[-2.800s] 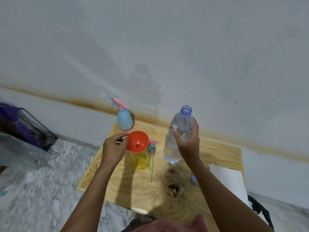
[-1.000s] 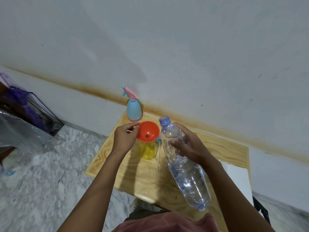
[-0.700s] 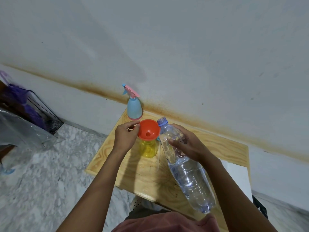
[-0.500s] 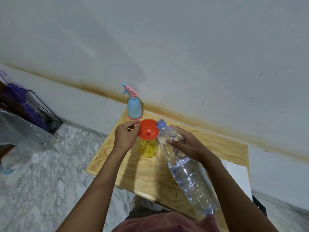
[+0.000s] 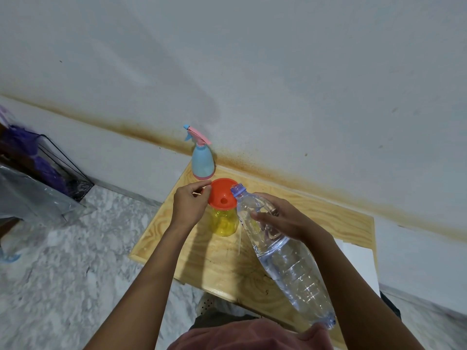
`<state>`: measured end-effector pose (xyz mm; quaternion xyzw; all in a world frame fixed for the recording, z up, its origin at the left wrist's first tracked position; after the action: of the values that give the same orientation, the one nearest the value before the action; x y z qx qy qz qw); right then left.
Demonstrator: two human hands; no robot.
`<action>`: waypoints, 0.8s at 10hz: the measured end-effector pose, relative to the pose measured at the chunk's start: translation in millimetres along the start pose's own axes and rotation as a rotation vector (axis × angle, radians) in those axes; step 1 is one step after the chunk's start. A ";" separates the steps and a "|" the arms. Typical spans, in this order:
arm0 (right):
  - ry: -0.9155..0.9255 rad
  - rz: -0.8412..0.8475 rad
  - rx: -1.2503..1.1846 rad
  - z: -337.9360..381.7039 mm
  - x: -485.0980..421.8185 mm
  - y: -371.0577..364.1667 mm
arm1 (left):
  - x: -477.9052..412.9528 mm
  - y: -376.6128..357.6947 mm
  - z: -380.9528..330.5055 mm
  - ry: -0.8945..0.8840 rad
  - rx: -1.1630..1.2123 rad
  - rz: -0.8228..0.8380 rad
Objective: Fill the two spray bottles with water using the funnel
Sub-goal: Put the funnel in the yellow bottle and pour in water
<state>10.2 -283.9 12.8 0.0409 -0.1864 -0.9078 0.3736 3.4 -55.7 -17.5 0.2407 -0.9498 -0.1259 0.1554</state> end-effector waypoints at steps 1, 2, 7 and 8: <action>-0.017 0.004 -0.014 -0.4 0.1 -0.5 | 0.3 0.4 0.2 0.000 0.008 -0.002; -0.025 0.008 -0.030 -0.5 0.7 -1.0 | 0.0 0.0 0.2 0.001 0.013 -0.001; -0.089 0.056 -0.043 6.0 1.3 -5.1 | -0.5 0.8 3.8 0.023 0.030 0.000; -0.092 0.062 -0.030 6.8 1.8 -4.8 | -0.5 0.2 2.9 0.022 0.027 0.002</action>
<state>4.3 -279.9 17.4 -0.0122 -0.1907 -0.8995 0.3930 2.7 -54.9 -20.2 0.2433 -0.9499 -0.1102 0.1627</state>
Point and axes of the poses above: each hand's wrist, its own x-axis away from the middle knuckle, its own y-axis out of the back of the hand, z = x × y, the point moved 10 cm from there along -x, towards the middle knuckle, and after that the axes turned 11 degrees about y, right-handed, at the moved point
